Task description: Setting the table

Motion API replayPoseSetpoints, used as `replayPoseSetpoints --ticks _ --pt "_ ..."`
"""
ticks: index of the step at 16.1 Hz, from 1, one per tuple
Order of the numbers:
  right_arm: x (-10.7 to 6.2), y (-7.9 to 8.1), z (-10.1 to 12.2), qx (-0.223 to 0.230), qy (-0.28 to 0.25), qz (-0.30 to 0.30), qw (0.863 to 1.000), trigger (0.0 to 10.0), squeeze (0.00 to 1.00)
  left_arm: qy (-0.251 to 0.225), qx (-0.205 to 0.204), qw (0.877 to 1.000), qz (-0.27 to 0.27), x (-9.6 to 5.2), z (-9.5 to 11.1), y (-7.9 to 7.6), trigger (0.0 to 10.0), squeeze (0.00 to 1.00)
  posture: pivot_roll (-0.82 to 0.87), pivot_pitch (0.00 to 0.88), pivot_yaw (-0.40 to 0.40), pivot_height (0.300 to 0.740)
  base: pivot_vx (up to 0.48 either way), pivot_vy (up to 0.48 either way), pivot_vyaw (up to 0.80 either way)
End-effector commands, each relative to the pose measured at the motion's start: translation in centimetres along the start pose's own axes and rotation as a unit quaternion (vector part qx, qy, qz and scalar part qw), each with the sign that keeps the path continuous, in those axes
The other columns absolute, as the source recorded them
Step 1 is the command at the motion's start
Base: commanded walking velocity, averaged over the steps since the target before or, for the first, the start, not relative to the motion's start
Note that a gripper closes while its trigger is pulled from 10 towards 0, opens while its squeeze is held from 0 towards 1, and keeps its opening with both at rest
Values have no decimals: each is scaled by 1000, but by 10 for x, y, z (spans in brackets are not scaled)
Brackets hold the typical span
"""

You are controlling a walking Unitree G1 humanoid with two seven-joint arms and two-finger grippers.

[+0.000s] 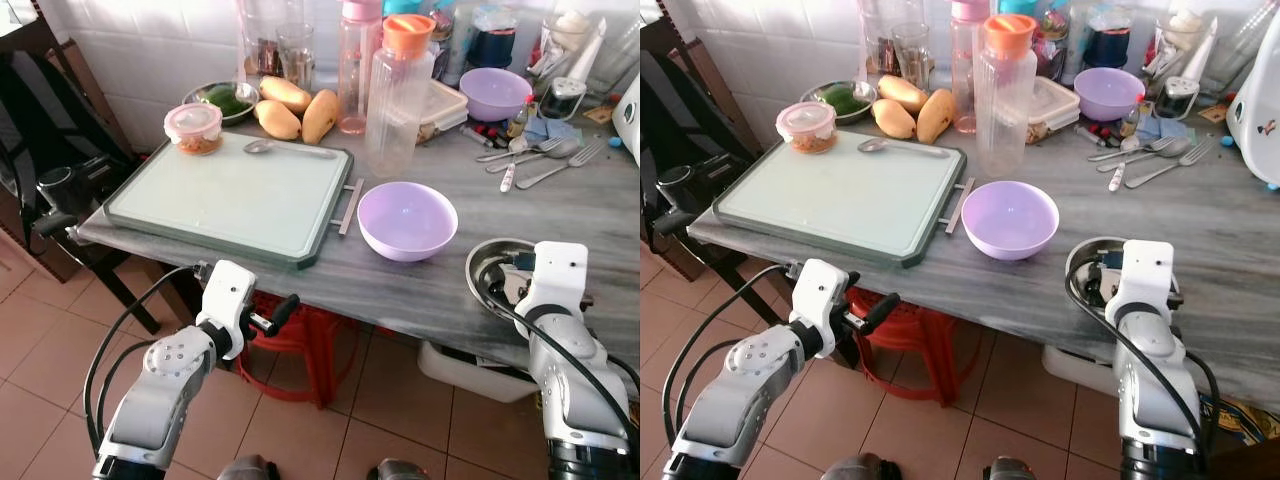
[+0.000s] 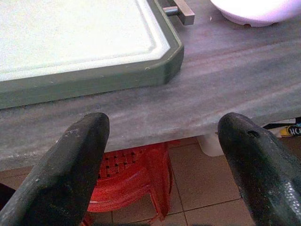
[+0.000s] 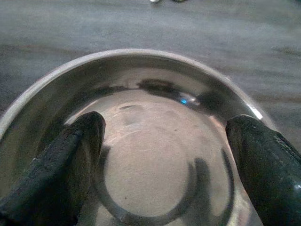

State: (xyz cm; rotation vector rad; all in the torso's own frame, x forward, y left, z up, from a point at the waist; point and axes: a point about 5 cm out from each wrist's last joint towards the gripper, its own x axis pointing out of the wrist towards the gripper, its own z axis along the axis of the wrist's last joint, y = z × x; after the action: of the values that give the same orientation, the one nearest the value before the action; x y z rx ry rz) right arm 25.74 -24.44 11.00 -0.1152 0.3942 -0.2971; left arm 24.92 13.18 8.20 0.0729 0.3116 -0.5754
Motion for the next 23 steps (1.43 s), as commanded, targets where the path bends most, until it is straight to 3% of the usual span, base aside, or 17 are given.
replayPoseSetpoints --ticks 1,6,23 --pt "2 3 -2 11 13 11 1000 10000 478 2 9 1000 -1 -1 2 0 10000 0 -4 16 62 740 0 0 0" --pt "-1 20 -4 51 42 77 995 10000 416 10 13 1000 -4 1 2 -1 10000 0 -7 18 63 740 0 0 0" --pt "15 37 11 73 8 120 990 10000 361 8 15 1000 0 7 4 -2 10000 0 -5 4 65 740 0 0 0"
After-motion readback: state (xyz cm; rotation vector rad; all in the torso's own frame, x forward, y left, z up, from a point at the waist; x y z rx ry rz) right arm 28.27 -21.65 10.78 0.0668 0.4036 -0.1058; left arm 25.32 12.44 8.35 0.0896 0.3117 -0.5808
